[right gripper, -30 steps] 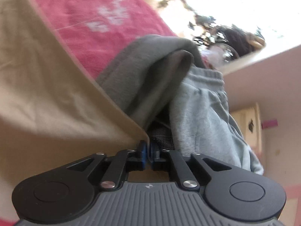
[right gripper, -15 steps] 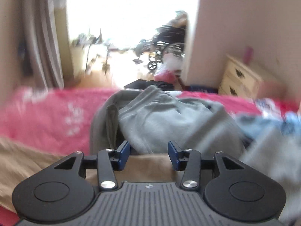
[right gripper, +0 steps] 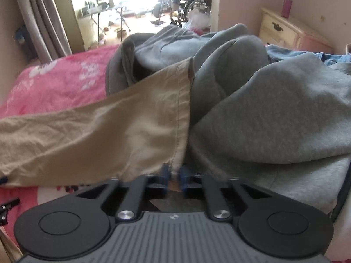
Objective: Fold clothes
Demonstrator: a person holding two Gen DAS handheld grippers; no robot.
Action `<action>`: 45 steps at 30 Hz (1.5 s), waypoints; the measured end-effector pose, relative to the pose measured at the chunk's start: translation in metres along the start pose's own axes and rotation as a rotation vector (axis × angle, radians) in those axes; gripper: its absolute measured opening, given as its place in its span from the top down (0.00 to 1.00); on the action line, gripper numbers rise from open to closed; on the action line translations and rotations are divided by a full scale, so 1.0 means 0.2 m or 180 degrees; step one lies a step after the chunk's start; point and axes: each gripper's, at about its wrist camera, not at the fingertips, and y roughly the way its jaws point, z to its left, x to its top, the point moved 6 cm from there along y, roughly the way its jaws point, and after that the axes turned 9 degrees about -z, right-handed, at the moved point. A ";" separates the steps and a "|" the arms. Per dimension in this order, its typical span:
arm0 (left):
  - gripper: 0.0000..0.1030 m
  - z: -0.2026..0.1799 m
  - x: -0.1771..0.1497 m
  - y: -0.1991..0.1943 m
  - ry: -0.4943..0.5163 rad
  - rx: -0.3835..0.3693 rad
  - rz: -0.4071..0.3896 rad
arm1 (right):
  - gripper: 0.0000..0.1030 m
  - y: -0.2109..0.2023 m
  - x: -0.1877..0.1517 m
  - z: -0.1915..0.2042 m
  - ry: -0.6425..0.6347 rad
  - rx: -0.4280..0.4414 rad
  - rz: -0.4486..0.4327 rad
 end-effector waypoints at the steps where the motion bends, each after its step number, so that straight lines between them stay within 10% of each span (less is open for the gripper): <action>1: 0.27 0.00 0.00 0.00 0.0005 0.0006 0.0007 | 0.93 -0.01 -0.03 0.00 0.0002 0.0002 0.0038; 7: 0.27 0.01 0.01 0.00 -0.0053 -0.0030 0.0033 | 0.94 -0.17 0.08 -0.05 -0.0009 -0.0072 -0.0224; 20: 0.27 -0.02 -0.02 0.00 -0.0124 -0.0244 0.0200 | 0.89 0.10 -0.02 -0.12 -0.0343 -0.0789 0.0397; 24: 0.26 -0.03 -0.01 -0.02 -0.0169 -0.0340 0.0187 | 0.68 0.04 0.00 -0.14 -0.0347 -0.0927 0.0239; 29: 0.26 -0.09 0.04 -0.09 -0.0274 -0.0514 0.0047 | 0.66 -0.22 0.01 -0.28 0.0155 -0.0888 -0.0153; 37: 0.26 -0.15 0.11 -0.32 -0.0267 -0.0802 -0.0105 | 0.64 -0.70 -0.29 -0.10 0.0128 -0.0162 -0.0182; 45: 0.26 -0.24 -0.09 -0.59 -0.0123 -0.1015 0.0310 | 0.64 -0.76 -0.76 0.39 -0.0220 0.0923 0.0182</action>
